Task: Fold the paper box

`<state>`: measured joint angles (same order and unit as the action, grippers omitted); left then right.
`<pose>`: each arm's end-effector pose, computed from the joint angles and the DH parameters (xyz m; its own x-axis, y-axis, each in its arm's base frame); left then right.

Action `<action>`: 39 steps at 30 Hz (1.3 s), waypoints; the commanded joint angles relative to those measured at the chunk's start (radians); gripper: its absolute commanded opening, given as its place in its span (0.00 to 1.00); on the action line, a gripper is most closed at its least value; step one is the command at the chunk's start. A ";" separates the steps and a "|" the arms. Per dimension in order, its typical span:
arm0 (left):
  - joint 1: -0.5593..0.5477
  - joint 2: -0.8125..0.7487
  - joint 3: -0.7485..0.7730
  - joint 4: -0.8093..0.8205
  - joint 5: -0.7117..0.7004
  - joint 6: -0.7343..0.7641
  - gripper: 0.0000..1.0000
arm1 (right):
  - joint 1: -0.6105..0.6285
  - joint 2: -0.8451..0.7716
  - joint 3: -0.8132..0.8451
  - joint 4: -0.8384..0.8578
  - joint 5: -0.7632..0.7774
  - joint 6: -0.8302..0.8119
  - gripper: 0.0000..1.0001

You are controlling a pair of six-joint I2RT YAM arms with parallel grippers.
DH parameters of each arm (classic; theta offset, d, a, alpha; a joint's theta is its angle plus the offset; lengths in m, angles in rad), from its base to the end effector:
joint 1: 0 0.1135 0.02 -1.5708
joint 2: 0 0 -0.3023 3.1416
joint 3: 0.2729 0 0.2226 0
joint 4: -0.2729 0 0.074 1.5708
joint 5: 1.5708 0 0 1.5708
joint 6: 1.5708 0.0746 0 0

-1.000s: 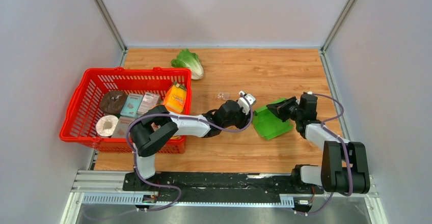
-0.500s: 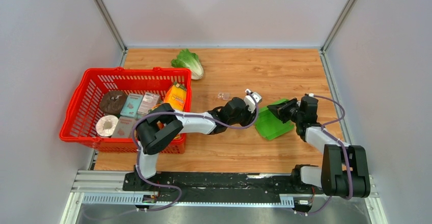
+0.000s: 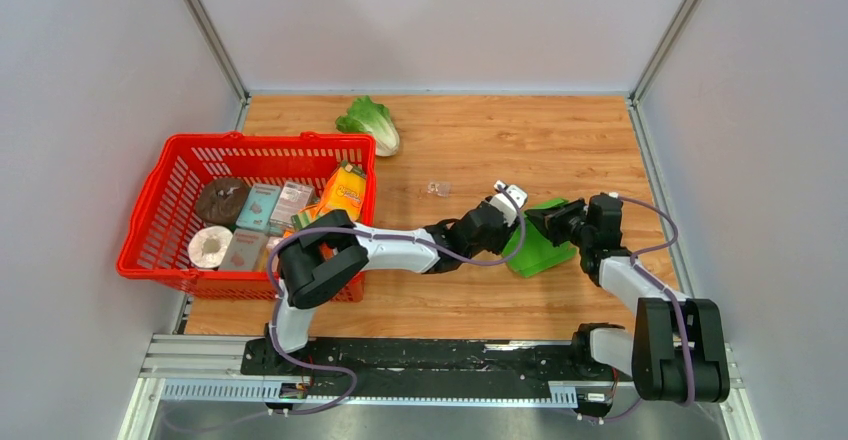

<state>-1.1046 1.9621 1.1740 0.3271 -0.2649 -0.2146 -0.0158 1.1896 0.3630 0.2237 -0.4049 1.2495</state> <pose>0.2241 -0.4019 0.2183 -0.3565 0.2513 -0.8999 0.6968 0.7131 -0.0769 0.2147 0.0260 0.1962 -0.4731 0.8797 -0.0482 0.4401 0.2833 0.8521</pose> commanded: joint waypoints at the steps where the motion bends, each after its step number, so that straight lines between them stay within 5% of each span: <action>1: -0.018 0.037 0.082 -0.054 -0.166 -0.040 0.48 | 0.011 -0.004 -0.035 -0.155 0.044 0.018 0.00; 15: -0.040 0.092 0.141 -0.112 -0.267 -0.062 0.27 | 0.048 -0.007 -0.018 -0.195 0.060 0.056 0.00; 19: -0.040 0.046 0.075 -0.103 -0.229 -0.057 0.29 | 0.047 -0.004 -0.016 -0.193 0.057 0.048 0.00; 24: -0.035 -0.051 -0.037 -0.004 -0.067 -0.008 0.48 | 0.047 -0.001 -0.009 -0.196 0.055 0.036 0.00; 31: -0.024 -0.088 -0.123 0.064 0.007 0.017 0.49 | 0.047 0.015 -0.016 -0.179 0.044 0.028 0.00; 39: -0.012 -0.039 -0.048 0.053 -0.013 0.000 0.49 | 0.048 0.008 -0.022 -0.175 0.044 0.041 0.00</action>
<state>-1.1263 1.9339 1.0698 0.3260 -0.2924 -0.2184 0.0193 1.1748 0.3687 0.1852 -0.3653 1.3167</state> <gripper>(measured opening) 0.488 0.008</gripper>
